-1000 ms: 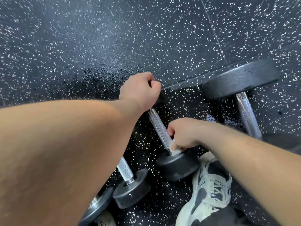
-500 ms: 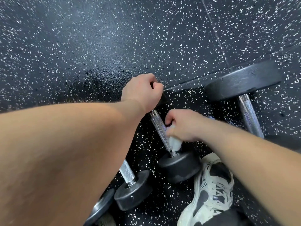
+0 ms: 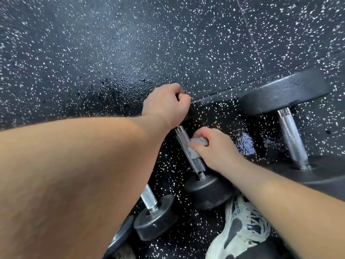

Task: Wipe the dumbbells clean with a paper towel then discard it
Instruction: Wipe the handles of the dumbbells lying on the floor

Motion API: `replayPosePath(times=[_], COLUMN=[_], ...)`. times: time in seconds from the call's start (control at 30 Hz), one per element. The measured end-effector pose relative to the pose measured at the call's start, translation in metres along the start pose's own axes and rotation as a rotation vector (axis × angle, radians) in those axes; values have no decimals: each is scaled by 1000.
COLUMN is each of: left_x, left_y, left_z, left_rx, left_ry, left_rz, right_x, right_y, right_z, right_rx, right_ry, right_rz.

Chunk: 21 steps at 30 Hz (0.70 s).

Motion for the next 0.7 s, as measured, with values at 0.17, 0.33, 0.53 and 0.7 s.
replayPosePath(times=[0.17,0.33,0.53,0.7], left_x=[0,0,-2,-1], left_y=[0,0,-1,0], left_z=[0,0,0,-1], left_rx=[1,5,-4,6], left_ry=[-2,9,1,12], left_rz=[-6,-11,-14,-3], right_x=[-4,1,-4,10], right_y=[-1,0,0,-7], right_z=[3,10,-6,2], right_rx=[-38,-50,-22,40], right_ry=[-87,-153,-196,-188], right_rz=[36,57,142,-15])
Point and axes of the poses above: each hand's wrist, its own x-axis towards the middle knuckle, its own y-axis out of the palm, z = x × y, the point moved 2 cm from there along x, towards the middle knuckle, and after that the axes turned 6 degrees about -z, right-handed, at the moved point
